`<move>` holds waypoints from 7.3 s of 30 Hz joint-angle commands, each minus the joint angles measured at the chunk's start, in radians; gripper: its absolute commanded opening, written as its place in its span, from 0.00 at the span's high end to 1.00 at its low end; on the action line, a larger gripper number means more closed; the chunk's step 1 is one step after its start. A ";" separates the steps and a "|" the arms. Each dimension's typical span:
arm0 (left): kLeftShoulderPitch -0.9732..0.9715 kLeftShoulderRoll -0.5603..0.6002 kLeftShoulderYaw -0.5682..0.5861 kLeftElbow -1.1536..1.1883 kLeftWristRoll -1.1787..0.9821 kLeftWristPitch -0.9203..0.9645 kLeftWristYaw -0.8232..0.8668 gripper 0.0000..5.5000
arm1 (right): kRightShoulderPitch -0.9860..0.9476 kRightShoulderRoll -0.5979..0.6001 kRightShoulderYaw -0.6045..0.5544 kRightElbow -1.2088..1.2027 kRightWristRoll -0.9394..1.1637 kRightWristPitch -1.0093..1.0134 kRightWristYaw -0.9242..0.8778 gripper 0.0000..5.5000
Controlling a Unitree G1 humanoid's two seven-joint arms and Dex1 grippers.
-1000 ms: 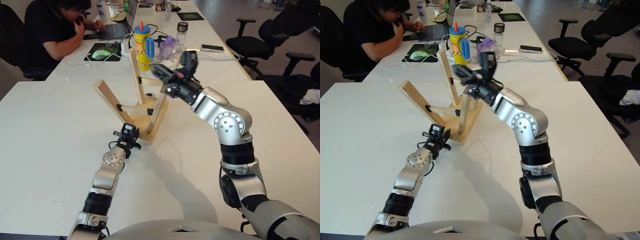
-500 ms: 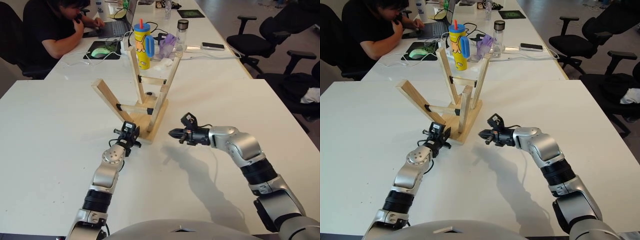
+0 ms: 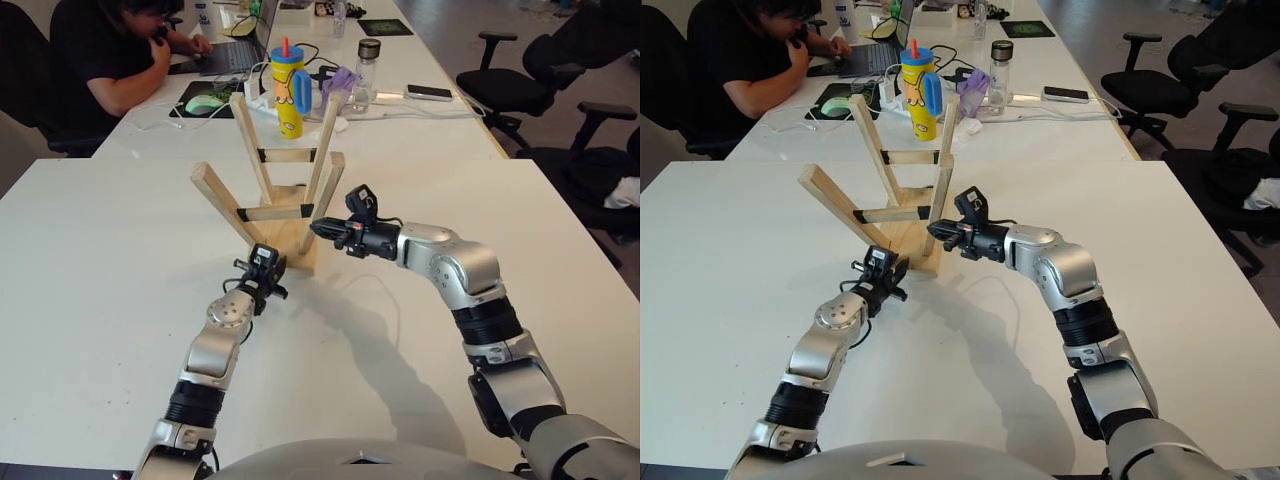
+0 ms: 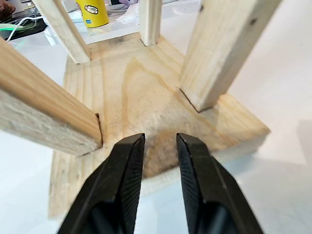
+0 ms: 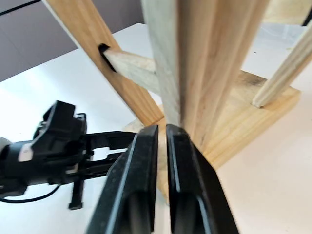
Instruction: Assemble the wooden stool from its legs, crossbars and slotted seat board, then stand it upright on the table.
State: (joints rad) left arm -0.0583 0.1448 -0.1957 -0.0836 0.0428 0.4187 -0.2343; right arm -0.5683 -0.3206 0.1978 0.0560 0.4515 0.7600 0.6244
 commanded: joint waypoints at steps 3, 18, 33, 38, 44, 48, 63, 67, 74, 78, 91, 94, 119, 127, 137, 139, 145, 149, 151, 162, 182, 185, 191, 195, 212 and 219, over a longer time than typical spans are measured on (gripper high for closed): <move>0.064 0.053 0.018 -0.318 0.036 0.050 0.008 0.77 | 0.086 0.010 -0.048 -0.142 0.067 0.089 0.006 0.95; -0.001 -0.070 0.428 -0.391 -0.175 -0.016 0.244 0.99 | 0.204 0.168 -0.290 -0.178 -0.106 -0.266 -0.440 1.00; -0.105 -0.036 0.349 -0.416 -0.123 0.118 0.284 0.99 | 0.088 0.243 -0.265 -0.225 -0.145 -0.374 -0.527 1.00; -0.153 -0.027 0.153 -0.335 -0.094 0.258 0.212 0.99 | 0.072 0.279 0.096 -0.162 -0.177 -0.116 -0.372 1.00; -0.095 -0.020 0.264 -0.324 -0.085 0.290 0.247 0.99 | 0.166 0.141 -0.001 -0.140 -0.260 -0.046 -0.420 1.00; -0.086 -0.020 0.343 -0.357 -0.070 0.242 0.295 0.99 | 0.165 0.097 -0.104 -0.099 -0.283 -0.056 -0.459 1.00; -0.149 -0.080 0.207 -0.277 -0.101 0.239 0.225 0.99 | 0.117 0.207 0.127 -0.094 -0.273 -0.079 -0.268 1.00; -0.122 -0.048 0.276 -0.251 -0.089 0.215 0.238 0.99 | 0.099 0.085 0.034 0.051 -0.312 -0.119 -0.241 1.00; -0.133 0.018 0.311 -0.199 -0.082 0.172 0.207 0.99 | -0.108 0.025 -0.102 0.511 -0.342 -0.416 -0.224 1.00; -0.083 0.047 0.286 -0.175 -0.077 0.158 0.162 0.99 | -0.263 0.075 -0.210 0.730 -0.269 -0.733 -0.162 1.00; -0.058 0.383 0.118 0.126 -0.033 0.216 -0.212 0.99 | -0.460 0.189 -0.244 1.037 -0.189 -0.849 0.541 1.00; -0.053 0.358 0.103 0.117 -0.049 0.228 -0.223 0.99 | -0.354 0.222 -0.170 0.888 -0.185 -0.783 0.661 1.00; -0.260 0.073 0.124 0.383 -0.024 0.041 0.003 0.99 | 0.239 0.345 0.045 0.007 -0.294 -0.404 0.000 1.00; -0.108 0.042 0.196 0.049 0.031 -0.023 0.189 0.99 | 0.437 0.427 -0.108 -0.338 -0.062 -0.265 -0.173 1.00; 0.082 0.008 0.163 -0.189 0.037 -0.071 0.204 0.99 | 0.592 0.406 -0.280 -0.403 0.656 0.146 -0.244 1.00; 0.127 0.007 0.148 -0.232 0.033 -0.064 0.192 0.99 | 0.670 0.312 -0.299 -0.458 0.676 0.181 -0.238 1.00; 0.313 0.010 0.181 -0.399 0.001 0.021 0.171 0.99 | 0.903 -0.032 -0.216 -0.593 0.266 -0.054 -0.106 1.00; 0.412 0.014 0.151 -0.495 -0.010 0.081 0.149 0.99 | 0.929 -0.089 -0.253 -0.449 -0.014 -0.360 -0.137 1.00; 0.410 0.030 0.130 -0.480 -0.007 0.104 0.126 0.99 | 0.898 -0.079 -0.266 -0.351 -0.098 -0.446 -0.186 1.00; 0.339 0.117 0.029 -0.336 0.047 0.209 0.041 0.99 | 0.740 0.019 -0.188 -0.100 -0.297 -0.615 -0.281 1.00; 0.118 0.109 -0.025 -0.493 -0.396 0.328 -0.349 0.99 | 0.669 0.012 0.006 -0.407 0.021 -0.296 -0.017 1.00; 0.060 0.130 0.067 -0.567 -0.566 0.460 -0.396 0.99 | 0.615 -0.039 -0.001 -0.513 0.130 -0.139 0.002 1.00; 0.014 0.194 0.208 -0.621 -0.812 0.628 -0.464 0.99 | 0.574 -0.135 -0.014 -0.620 0.276 0.064 0.058 1.00; -0.056 0.233 0.304 -0.620 -0.940 0.694 -0.467 0.99 | 0.530 -0.160 -0.084 -0.684 0.426 0.168 0.045 1.00; -0.061 0.474 0.443 -0.571 -1.170 0.782 -0.523 0.99 | 0.312 -0.237 -0.302 -0.669 0.766 0.381 -0.002 1.00; 0.143 0.697 0.287 -0.477 -0.707 0.411 -0.663 0.99 | 0.419 -0.350 -0.235 -0.642 0.491 0.308 0.012 1.00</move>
State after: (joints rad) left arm 0.0081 0.7573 0.2843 -0.5301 -0.7804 1.0702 -0.6780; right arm -0.1150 -0.6582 -0.1653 -0.4682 0.9113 1.1452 0.4503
